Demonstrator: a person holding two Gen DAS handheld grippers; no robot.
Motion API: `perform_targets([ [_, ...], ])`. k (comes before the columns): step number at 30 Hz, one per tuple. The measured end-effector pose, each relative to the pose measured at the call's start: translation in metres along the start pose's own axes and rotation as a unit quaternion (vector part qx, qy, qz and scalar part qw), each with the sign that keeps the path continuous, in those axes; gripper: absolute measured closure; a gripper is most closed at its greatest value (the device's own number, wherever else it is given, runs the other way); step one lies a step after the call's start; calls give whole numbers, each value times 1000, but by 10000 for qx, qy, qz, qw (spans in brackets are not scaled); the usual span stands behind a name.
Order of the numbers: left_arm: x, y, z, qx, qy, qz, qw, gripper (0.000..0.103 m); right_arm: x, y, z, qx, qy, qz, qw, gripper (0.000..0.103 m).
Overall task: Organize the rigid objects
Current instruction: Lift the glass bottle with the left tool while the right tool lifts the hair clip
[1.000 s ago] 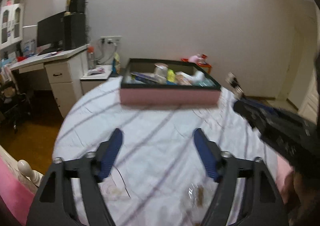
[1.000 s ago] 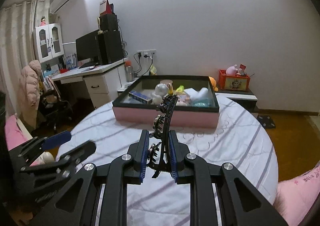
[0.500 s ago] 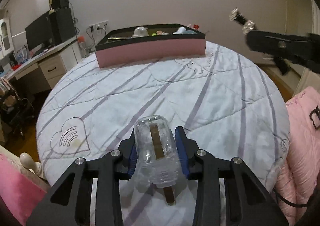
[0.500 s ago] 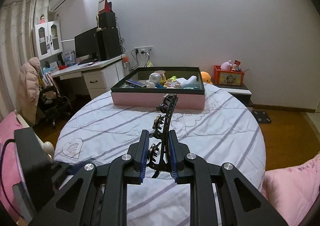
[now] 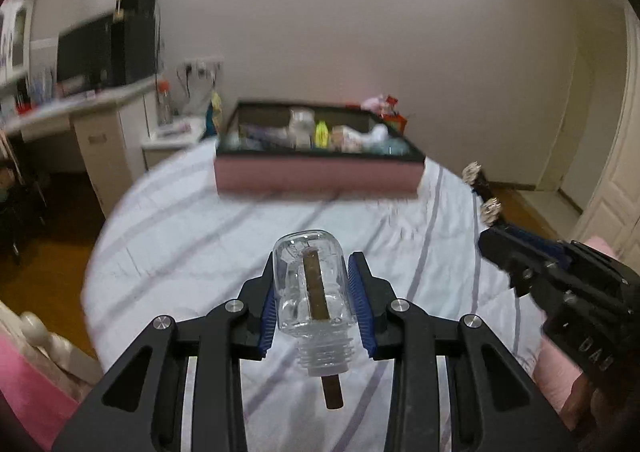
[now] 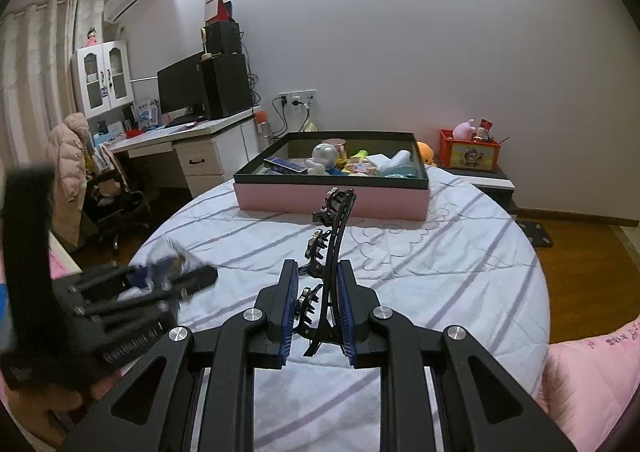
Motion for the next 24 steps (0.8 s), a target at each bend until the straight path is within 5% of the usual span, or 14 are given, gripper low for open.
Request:
perform_targets([
  [16, 104, -31, -25, 387, 658, -1490, 9859, 70, 86, -16, 12, -91, -300, -1102, 9934, 83],
  [24, 130, -24, -22, 453, 654, -1805, 9804, 69, 110, -2, 15, -75, -339, -1367, 9900, 83],
])
Point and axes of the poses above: each gripper's, at about its wrist camera, not at the fingertips, and y roughly the way its jaws point, z to its left, x to its top, the point moved 4 cm from there along y, roughly the way its jaws point, and after that the axes turned 14 degrees about -z, right-handed, at the moved point
